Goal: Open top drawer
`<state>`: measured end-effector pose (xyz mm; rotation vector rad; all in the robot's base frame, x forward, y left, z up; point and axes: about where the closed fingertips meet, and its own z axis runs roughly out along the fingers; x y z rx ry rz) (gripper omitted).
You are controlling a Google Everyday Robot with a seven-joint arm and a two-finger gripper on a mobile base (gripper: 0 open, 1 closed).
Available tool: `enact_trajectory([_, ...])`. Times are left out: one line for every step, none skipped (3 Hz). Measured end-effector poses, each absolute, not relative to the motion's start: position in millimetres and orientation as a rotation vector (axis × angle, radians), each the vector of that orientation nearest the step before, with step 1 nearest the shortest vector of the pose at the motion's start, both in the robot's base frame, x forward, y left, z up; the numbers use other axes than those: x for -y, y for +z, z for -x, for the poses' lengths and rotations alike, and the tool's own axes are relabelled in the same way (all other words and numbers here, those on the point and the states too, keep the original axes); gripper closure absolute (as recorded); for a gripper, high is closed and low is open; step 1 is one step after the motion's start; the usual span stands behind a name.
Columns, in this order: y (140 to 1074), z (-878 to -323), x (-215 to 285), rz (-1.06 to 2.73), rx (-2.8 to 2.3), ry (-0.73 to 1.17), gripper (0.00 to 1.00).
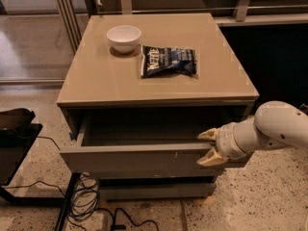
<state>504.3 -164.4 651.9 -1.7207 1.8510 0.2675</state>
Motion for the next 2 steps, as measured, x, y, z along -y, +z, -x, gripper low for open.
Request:
enact_trajectory([652, -504, 164, 1.721, -1.851, 0.268, 0.14])
enact_trajectory([646, -486, 172, 1.713, -1.860, 0.285, 0.38])
